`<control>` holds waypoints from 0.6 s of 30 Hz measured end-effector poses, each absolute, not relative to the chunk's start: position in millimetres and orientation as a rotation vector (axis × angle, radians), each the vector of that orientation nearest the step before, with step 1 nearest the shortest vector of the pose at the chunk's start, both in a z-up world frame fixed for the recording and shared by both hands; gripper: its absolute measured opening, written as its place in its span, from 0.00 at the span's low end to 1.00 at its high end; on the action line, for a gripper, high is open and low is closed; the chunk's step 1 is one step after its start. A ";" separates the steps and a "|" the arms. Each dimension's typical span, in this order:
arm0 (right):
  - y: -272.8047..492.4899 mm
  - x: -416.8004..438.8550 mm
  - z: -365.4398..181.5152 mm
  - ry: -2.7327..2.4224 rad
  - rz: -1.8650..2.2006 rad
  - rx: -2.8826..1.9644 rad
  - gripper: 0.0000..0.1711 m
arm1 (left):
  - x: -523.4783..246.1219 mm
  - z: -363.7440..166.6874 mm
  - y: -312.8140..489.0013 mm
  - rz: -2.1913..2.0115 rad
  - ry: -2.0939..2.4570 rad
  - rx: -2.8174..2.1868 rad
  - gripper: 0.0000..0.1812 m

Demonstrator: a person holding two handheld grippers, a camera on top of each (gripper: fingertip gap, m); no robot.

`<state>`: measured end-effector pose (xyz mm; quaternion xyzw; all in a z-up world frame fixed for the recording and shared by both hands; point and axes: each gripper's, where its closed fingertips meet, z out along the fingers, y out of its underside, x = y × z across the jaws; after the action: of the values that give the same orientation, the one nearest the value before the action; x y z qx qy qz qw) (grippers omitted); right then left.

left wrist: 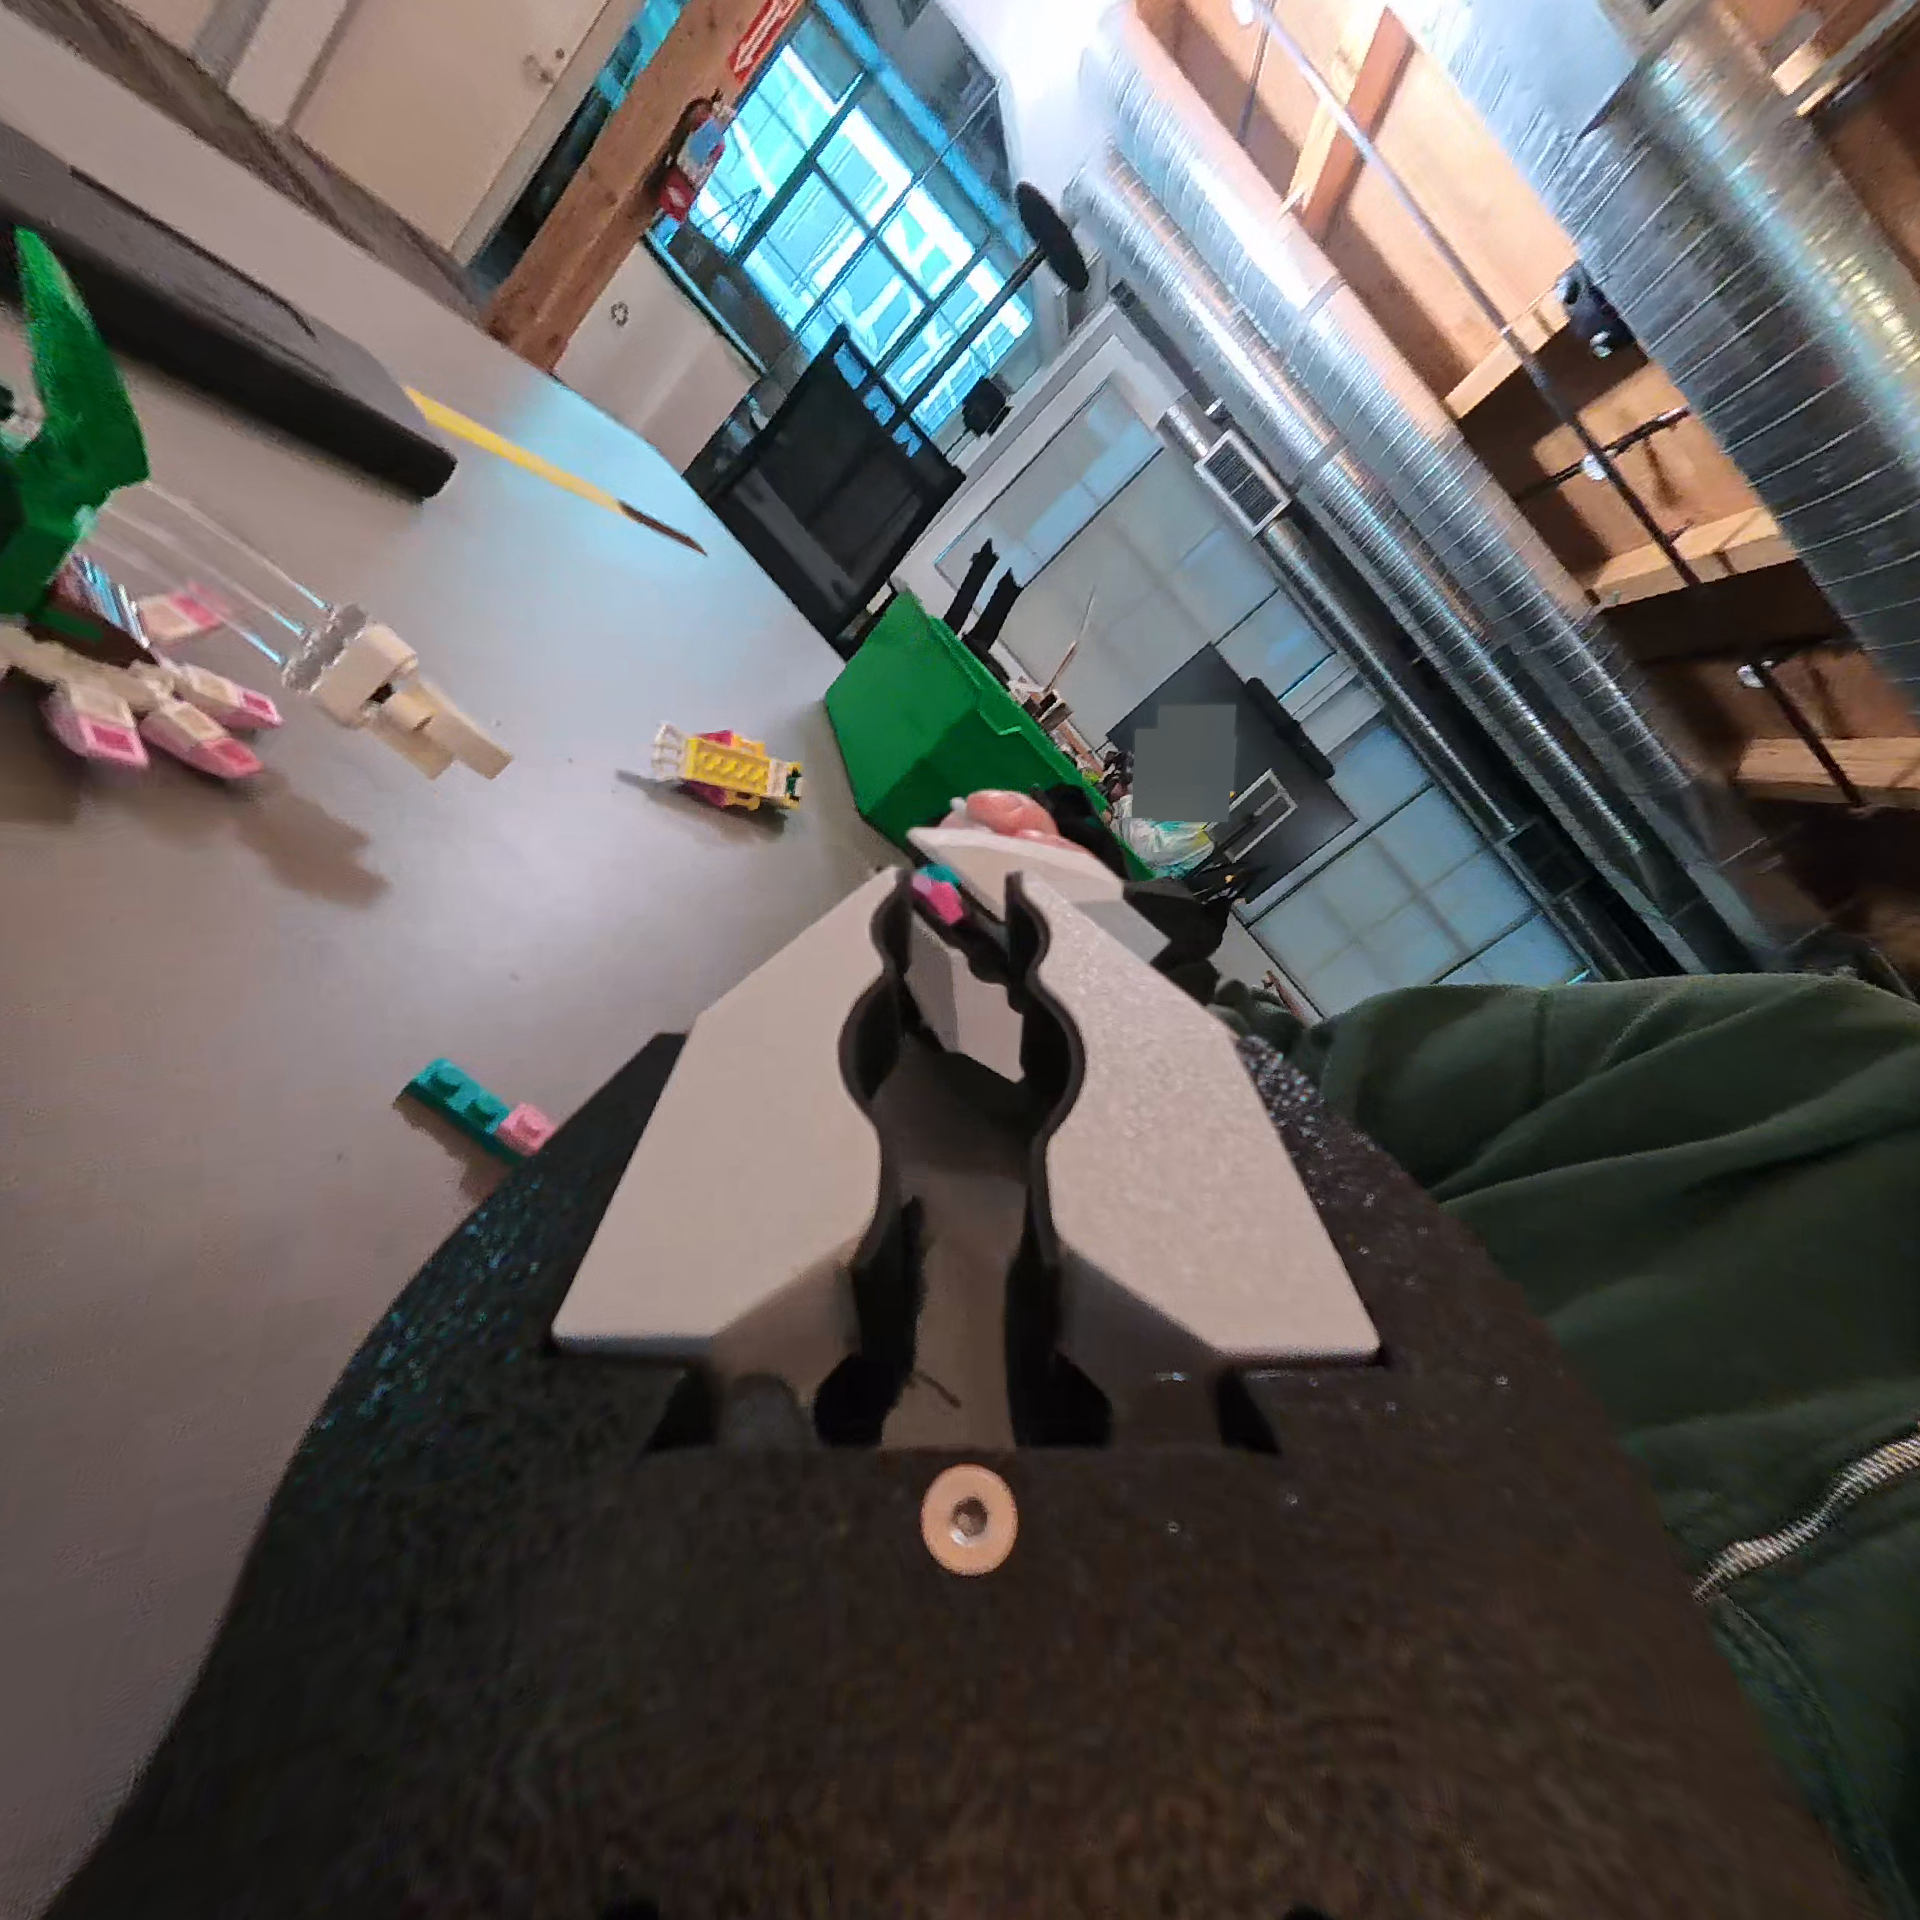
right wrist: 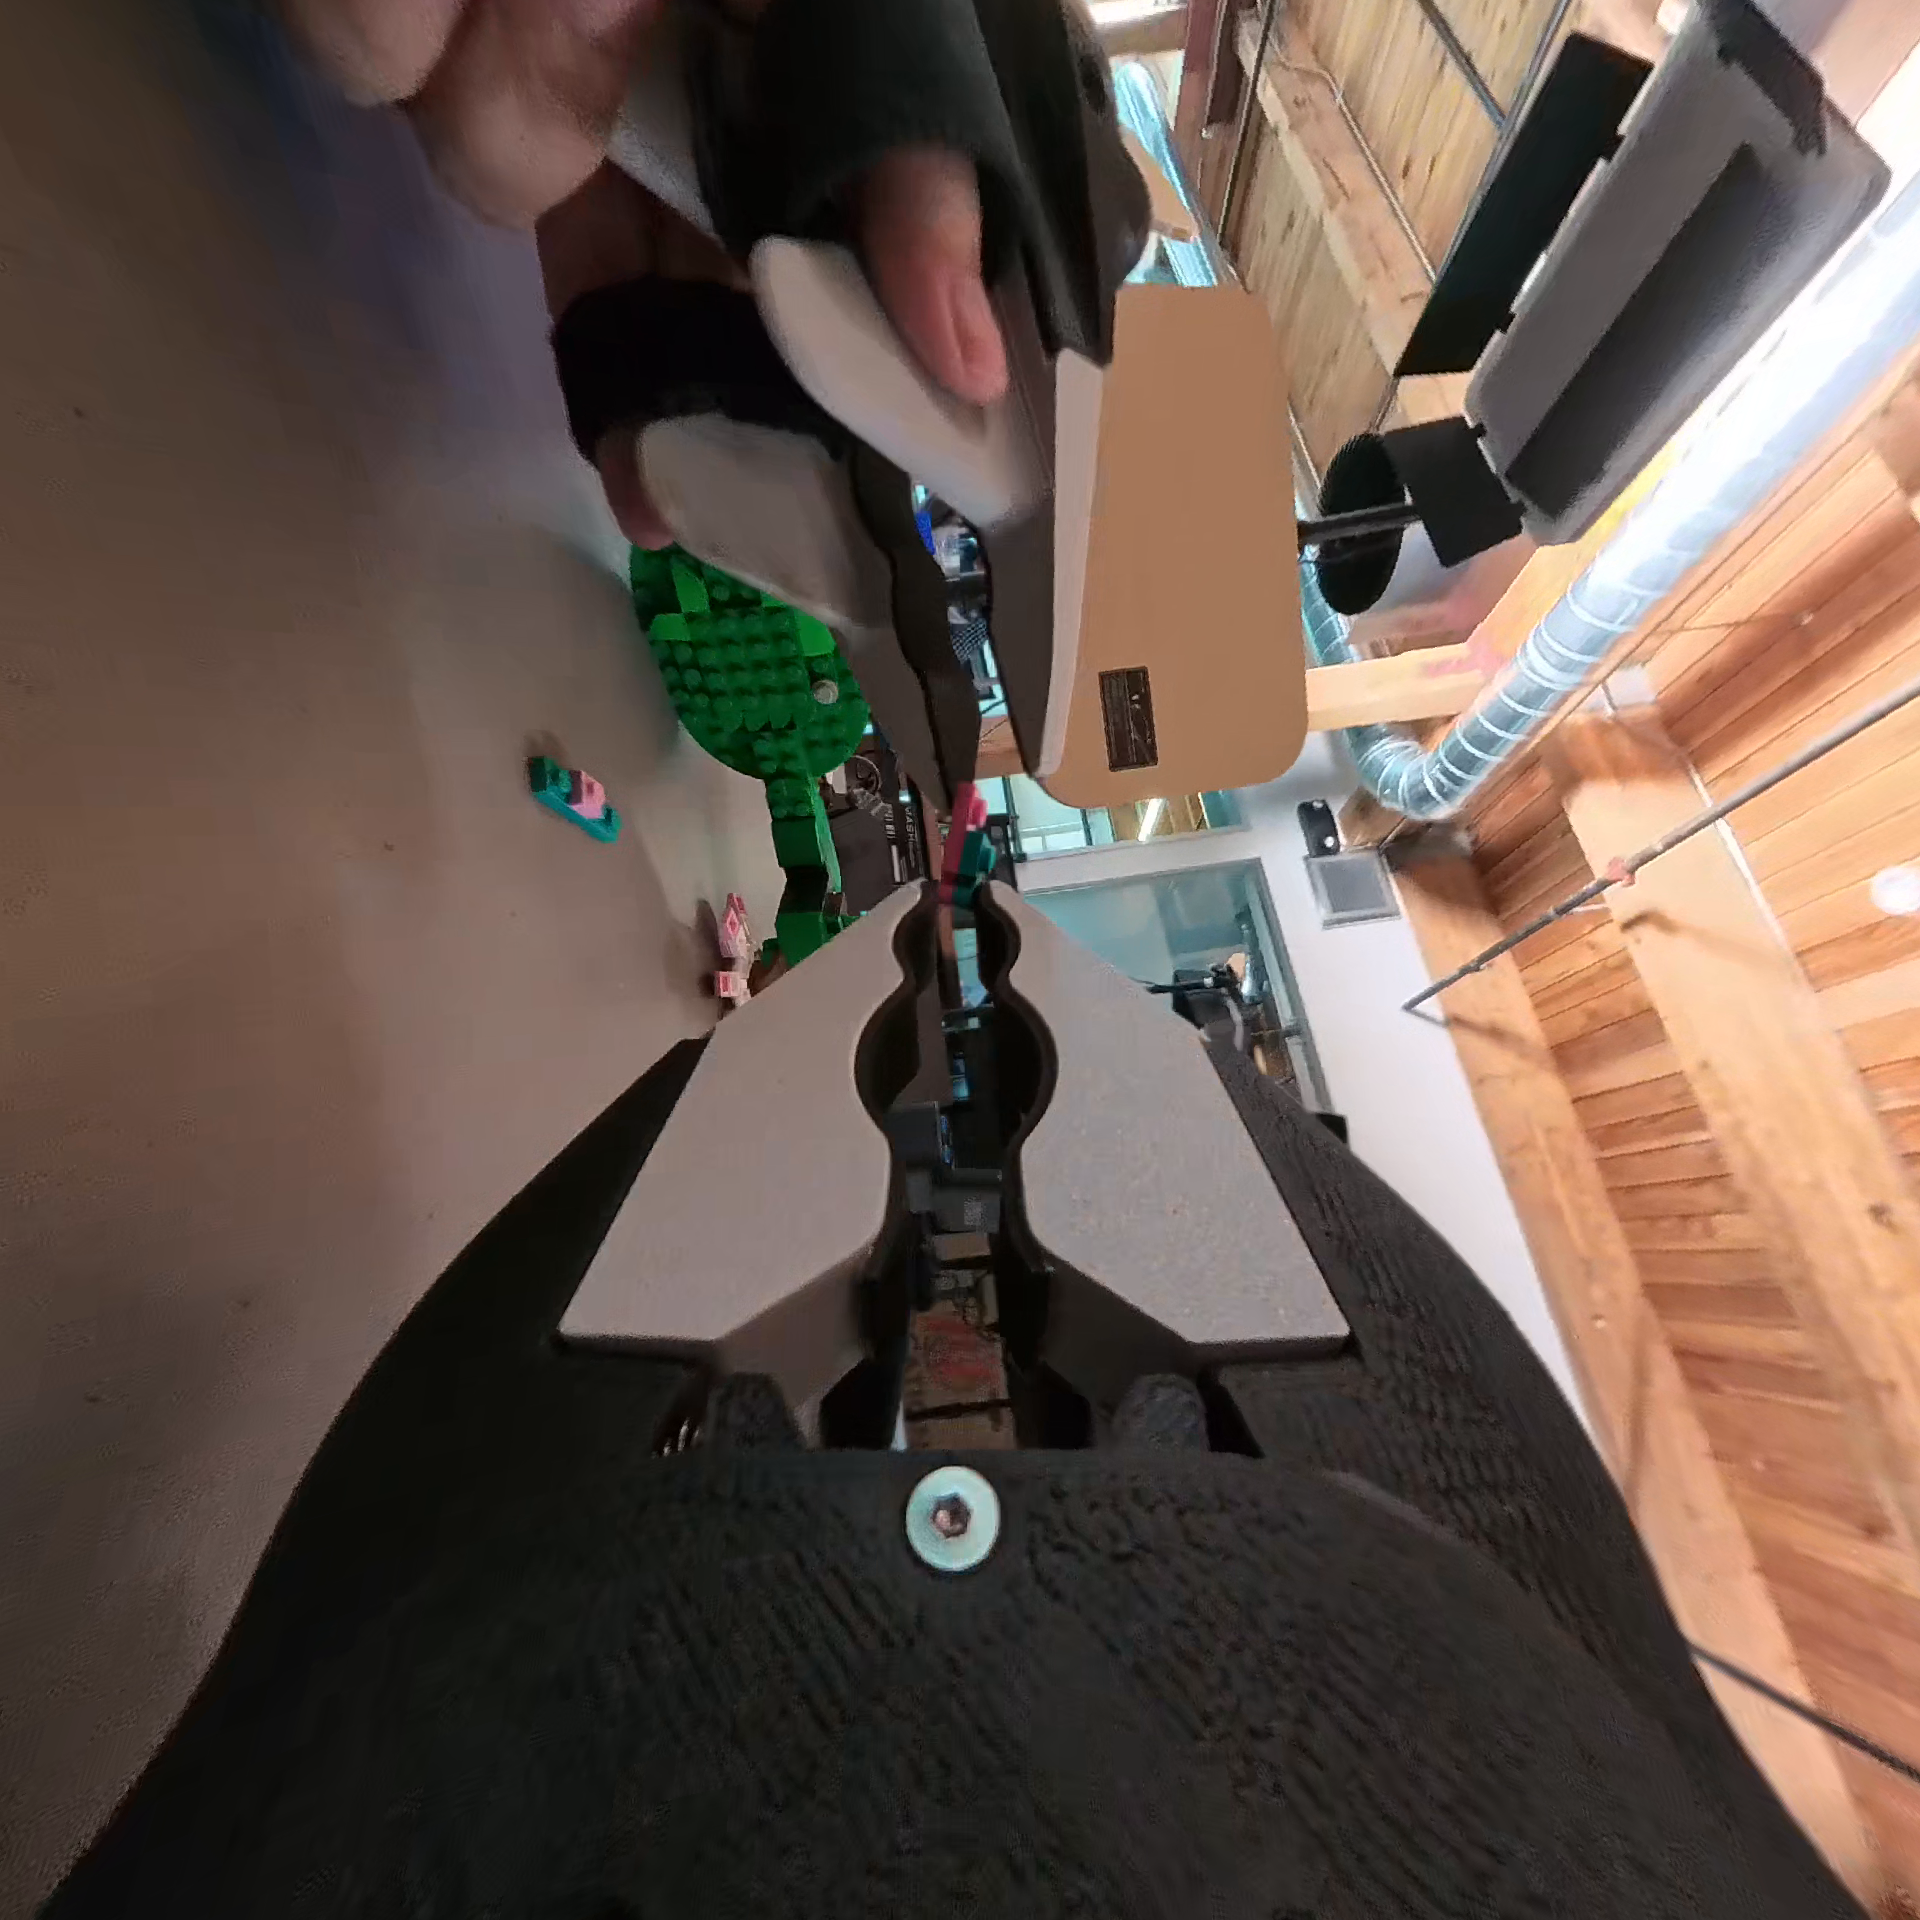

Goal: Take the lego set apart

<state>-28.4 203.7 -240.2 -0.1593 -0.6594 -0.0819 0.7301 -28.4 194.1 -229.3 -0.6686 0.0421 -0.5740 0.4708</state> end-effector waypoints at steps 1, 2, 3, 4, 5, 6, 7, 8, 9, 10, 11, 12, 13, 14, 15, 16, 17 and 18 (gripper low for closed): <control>202.2 -28.7 -241.0 -1.457 -0.194 -0.335 0.02 | -26.8 -230.6 193.6 -1.410 0.108 -1.648 0.08; 201.6 -28.9 -241.1 -1.458 -0.208 -0.323 0.02 | -25.2 -231.6 193.0 -1.415 0.115 -1.654 0.07; 201.2 -28.9 -241.0 -1.458 -0.220 -0.314 0.02 | -25.0 -233.0 193.3 -1.412 0.111 -1.663 0.05; 200.7 -29.0 -241.4 -1.460 -0.227 -0.308 0.02 | -25.6 -234.5 193.5 -1.404 0.108 -1.671 0.03; 200.6 -29.2 -242.4 -1.465 -0.231 -0.305 0.02 | -25.9 -236.3 193.4 -1.399 0.106 -1.685 0.03; 200.9 -29.3 -243.7 -1.470 -0.230 -0.308 0.03 | -26.1 -238.7 193.0 -1.384 0.114 -1.704 0.02; 201.5 -29.7 -244.9 -1.475 -0.209 -0.327 0.04 | -27.0 -241.6 192.9 -1.347 0.133 -1.727 0.02; 202.3 -30.0 -246.6 -1.483 -0.160 -0.369 0.08 | -29.3 -245.6 193.9 -1.281 0.152 -1.759 0.01; 204.0 -30.3 -249.2 -1.499 -0.098 -0.428 0.13 | -31.8 -249.1 195.1 -1.204 0.179 -1.788 0.00; 205.2 -30.3 -252.4 -1.520 -0.030 -0.490 0.17 | -33.8 -251.7 195.8 -1.137 0.206 -1.811 0.00; 204.8 -30.4 -255.4 -1.541 0.037 -0.542 0.17 | -35.0 -253.2 196.4 -1.078 0.232 -1.826 0.00; 203.6 -30.4 -257.5 -1.557 0.087 -0.578 0.17 | -35.8 -254.6 197.1 -1.024 0.255 -1.839 0.00; 201.7 -30.5 -259.3 -1.570 0.115 -0.596 0.14 | -35.8 -256.6 197.2 -0.982 0.278 -1.856 0.00; 199.8 -30.9 -261.2 -1.584 0.122 -0.601 0.12 | -35.2 -258.9 197.2 -0.952 0.298 -1.872 0.00; 198.6 -31.8 -263.6 -1.597 0.108 -0.598 0.10 | -34.0 -260.4 197.1 -0.942 0.308 -1.880 0.00; 198.2 -32.7 -266.0 -1.607 0.087 -0.595 0.09 | -32.7 -261.3 196.7 -0.945 0.313 -1.884 0.00; 197.2 -33.7 -267.5 -1.612 0.085 -0.603 0.09 | -33.0 -262.4 197.4 -0.936 0.314 -1.885 0.00; 196.0 -34.6 -267.6 -1.610 0.118 -0.632 0.10 | -34.4 -263.1 198.0 -0.923 0.316 -1.886 0.00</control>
<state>-34.6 196.0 -267.6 -0.2777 -0.7080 0.0518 0.6473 -34.4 198.0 -263.1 -0.7756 0.1297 -0.3796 0.4874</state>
